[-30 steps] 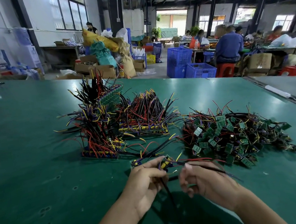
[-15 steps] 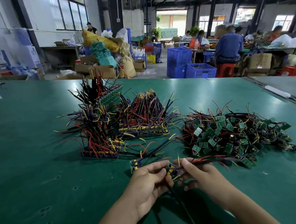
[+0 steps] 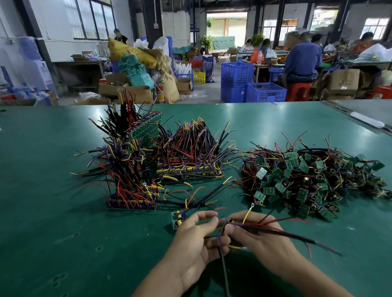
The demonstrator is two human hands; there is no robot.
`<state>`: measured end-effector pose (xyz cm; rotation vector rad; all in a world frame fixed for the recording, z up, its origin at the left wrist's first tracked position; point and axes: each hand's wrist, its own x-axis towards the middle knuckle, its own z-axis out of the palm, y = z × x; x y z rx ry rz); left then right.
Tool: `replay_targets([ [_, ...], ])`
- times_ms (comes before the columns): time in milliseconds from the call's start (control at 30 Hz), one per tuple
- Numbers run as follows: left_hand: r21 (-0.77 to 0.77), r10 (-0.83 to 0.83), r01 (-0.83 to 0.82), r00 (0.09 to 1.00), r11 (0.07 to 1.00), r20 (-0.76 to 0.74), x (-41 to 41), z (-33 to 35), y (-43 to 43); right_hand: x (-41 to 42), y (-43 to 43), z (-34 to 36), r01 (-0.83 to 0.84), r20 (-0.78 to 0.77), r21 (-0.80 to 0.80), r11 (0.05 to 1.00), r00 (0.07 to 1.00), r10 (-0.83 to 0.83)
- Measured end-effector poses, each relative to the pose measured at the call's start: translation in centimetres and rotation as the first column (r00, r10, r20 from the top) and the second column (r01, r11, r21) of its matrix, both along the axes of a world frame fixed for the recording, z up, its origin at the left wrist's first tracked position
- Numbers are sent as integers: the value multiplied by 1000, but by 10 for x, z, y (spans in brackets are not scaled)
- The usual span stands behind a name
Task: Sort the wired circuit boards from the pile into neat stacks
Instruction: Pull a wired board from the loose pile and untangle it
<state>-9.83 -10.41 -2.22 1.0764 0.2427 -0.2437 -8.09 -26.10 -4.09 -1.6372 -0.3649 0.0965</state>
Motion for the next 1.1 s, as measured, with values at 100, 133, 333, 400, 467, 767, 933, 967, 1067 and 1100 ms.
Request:
replay_targets([
  [100,302,46,-87,989,949,142,1,-6,2,1,-1,1,118,-22,43,992,993,-117],
  [133,426,21,-114,976,898,218,0,-9,2,2,-1,0,140,-40,50,989,990,-138],
  [333,540,-141,-139,885,830,444,-6,-14,-9,0,8,-3,243,-71,14,970,968,-241],
  [400,474,-136,-114,876,873,462,-5,-15,-9,-3,10,1,229,-59,60,972,972,-226],
  [467,413,-77,-141,879,900,470,-4,-15,-10,-5,8,3,202,3,7,979,979,-202],
  [767,485,-133,-122,879,866,459,-1,-24,-12,-8,7,8,121,-17,57,991,993,-120],
  [933,587,-191,-191,828,787,527,-2,-26,-11,-10,8,10,48,-19,77,996,999,-46],
  [967,588,-201,-190,820,786,535,-3,-25,-12,-10,8,11,29,-24,67,997,999,-28],
  [1067,537,-219,-107,833,837,507,-5,-21,-12,-10,8,12,-6,-55,92,996,998,11],
  [1100,527,-221,-89,839,845,497,-6,-20,-12,-11,8,12,-9,-63,106,994,998,16],
])
